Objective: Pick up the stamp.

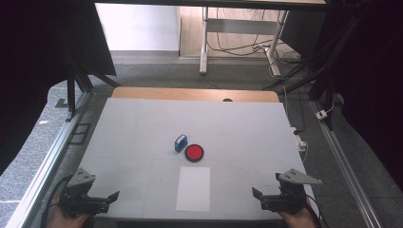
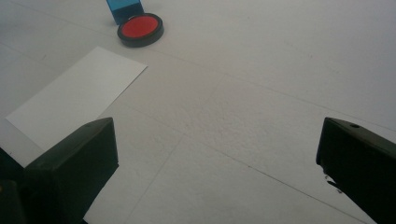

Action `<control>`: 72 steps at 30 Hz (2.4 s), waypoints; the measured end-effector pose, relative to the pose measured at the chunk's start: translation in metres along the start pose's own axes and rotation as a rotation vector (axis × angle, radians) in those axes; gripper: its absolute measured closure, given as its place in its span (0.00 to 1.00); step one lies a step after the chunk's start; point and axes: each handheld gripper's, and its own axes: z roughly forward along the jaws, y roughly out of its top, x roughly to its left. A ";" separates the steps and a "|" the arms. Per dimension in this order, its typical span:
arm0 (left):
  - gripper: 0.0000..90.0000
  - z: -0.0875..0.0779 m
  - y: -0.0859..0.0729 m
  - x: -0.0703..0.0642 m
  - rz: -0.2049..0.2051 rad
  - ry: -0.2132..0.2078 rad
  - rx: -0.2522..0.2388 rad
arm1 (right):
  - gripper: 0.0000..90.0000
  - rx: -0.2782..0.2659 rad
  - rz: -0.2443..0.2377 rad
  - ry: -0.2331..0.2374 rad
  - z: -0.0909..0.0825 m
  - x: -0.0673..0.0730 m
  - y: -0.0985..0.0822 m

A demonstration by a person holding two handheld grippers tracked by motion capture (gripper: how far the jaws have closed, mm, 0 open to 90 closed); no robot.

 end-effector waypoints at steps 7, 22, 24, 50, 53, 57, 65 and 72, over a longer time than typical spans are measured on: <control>0.00 0.001 0.000 0.000 0.016 -0.028 0.008 | 0.00 0.030 -0.061 0.026 0.002 0.005 0.000; 0.00 0.004 0.001 -0.005 0.055 -0.045 0.063 | 0.00 0.020 -0.051 0.061 0.000 0.002 0.000; 0.00 0.003 0.001 -0.005 0.060 -0.042 0.066 | 0.00 0.021 -0.052 0.070 0.001 0.002 0.000; 0.00 0.000 0.007 0.001 0.031 -0.139 -0.008 | 0.00 0.024 -0.066 0.093 0.002 0.003 0.000; 0.00 0.000 0.008 0.002 0.035 -0.145 -0.021 | 0.00 0.026 -0.067 0.094 0.002 0.003 0.000; 0.00 0.002 0.010 0.002 0.057 -0.174 -0.030 | 0.00 0.027 -0.067 0.096 0.002 0.003 0.000; 0.00 0.006 0.018 0.001 0.084 -0.200 -0.040 | 0.00 0.030 -0.071 0.096 0.002 0.003 0.001; 0.00 0.010 0.024 -0.002 0.134 -0.203 -0.082 | 0.00 0.032 -0.073 0.099 0.002 0.003 0.001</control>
